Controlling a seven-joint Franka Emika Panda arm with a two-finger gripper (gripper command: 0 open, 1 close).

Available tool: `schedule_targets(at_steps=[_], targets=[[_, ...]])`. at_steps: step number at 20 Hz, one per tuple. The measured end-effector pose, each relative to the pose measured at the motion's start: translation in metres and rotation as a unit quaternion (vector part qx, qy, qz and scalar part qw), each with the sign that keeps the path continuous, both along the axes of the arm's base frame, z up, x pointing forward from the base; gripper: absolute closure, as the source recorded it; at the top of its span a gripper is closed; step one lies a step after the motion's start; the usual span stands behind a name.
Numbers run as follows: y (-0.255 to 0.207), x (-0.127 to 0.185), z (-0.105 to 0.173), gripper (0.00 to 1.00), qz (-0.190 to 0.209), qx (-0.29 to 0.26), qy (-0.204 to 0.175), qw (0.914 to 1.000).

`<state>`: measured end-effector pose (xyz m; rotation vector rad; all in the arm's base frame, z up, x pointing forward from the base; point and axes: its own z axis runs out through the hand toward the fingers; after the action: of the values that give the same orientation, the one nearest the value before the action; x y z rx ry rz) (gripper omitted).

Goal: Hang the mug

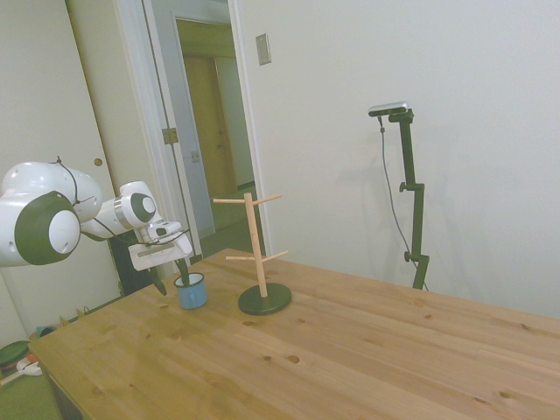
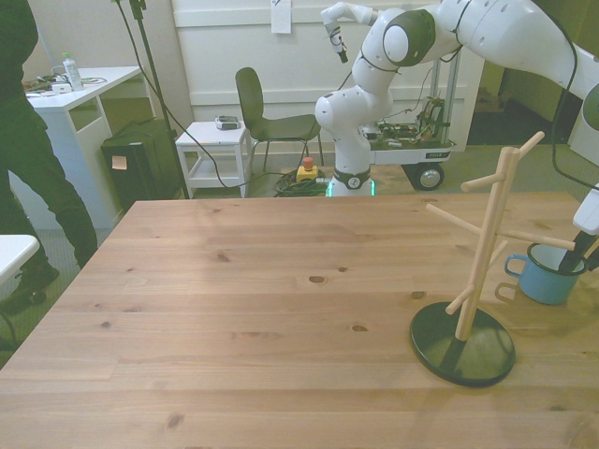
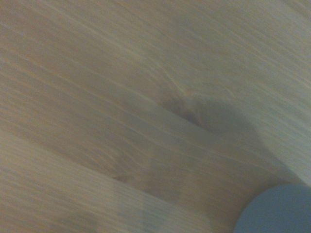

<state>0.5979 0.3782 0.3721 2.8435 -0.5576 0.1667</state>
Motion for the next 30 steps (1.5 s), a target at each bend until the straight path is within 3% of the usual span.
schedule_targets(at_steps=[30], targets=[[-0.020,0.000,0.001,1.00,0.006,-0.011,-0.008,0.9999]])
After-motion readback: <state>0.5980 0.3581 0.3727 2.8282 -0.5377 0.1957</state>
